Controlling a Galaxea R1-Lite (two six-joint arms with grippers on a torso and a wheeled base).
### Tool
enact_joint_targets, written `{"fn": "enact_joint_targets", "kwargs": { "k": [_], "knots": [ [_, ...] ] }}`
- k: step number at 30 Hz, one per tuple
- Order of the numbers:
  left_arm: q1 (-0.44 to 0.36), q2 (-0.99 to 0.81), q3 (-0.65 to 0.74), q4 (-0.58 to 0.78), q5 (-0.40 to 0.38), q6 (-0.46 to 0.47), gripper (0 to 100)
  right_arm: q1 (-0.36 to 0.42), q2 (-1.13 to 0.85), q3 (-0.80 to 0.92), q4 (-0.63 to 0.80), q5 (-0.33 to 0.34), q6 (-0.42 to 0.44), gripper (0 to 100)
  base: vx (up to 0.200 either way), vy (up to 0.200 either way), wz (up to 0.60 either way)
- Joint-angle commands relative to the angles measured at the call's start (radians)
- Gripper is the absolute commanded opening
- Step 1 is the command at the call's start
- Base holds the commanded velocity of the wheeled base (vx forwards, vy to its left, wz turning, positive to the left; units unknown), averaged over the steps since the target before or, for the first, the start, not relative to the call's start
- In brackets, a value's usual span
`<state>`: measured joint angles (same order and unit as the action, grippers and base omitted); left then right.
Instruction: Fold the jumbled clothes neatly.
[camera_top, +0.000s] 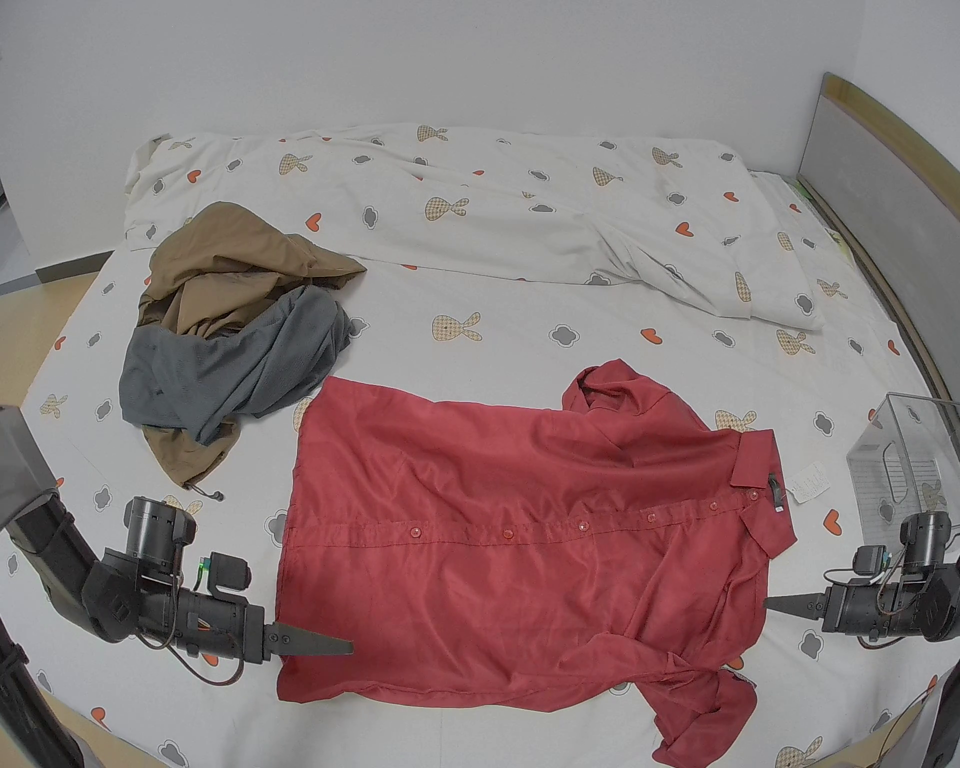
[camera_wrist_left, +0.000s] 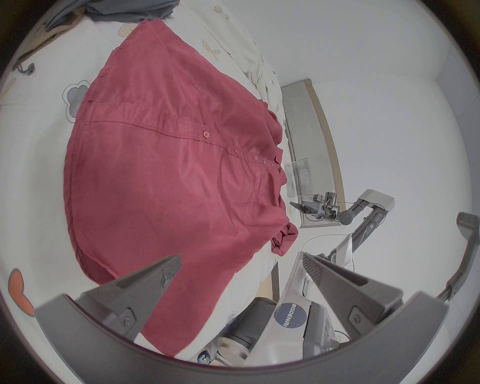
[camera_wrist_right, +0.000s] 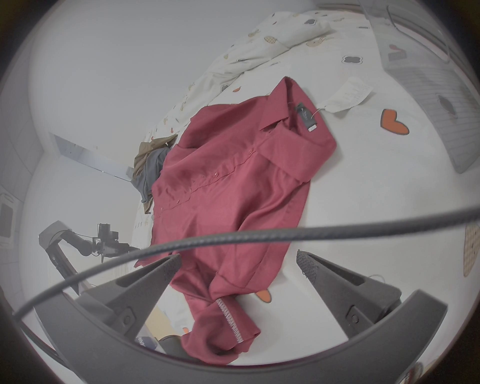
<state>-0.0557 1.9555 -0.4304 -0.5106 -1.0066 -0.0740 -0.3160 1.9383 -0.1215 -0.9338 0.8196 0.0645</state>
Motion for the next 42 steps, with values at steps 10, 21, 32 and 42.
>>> {"fn": "enact_joint_targets", "kwargs": {
  "k": [10, 21, 32, 42],
  "knots": [
    [-0.012, 0.12, 0.071, -0.198, 0.003, -0.013, 100, 0.08, 0.421, 0.121, -0.516, -0.002, -0.006, 100, 0.0, 0.0, 0.0],
    [-0.035, 0.12, 0.061, -0.2, 0.005, -0.027, 100, 0.126, 0.41, 0.121, -0.545, -0.01, 0.083, 100, 0.0, 0.0, 0.0],
    [-0.038, 0.135, 0.059, -0.201, 0.037, -0.027, 100, 0.196, 0.418, 0.121, -0.637, -0.106, 0.202, 0, 0.0, 0.0, 0.0],
    [-0.049, 0.057, 0.121, -0.184, 0.043, -0.024, 100, 0.15, 0.255, 0.121, -0.623, -0.088, 0.322, 0, 0.0, 0.0, 0.0]
  ]
}}
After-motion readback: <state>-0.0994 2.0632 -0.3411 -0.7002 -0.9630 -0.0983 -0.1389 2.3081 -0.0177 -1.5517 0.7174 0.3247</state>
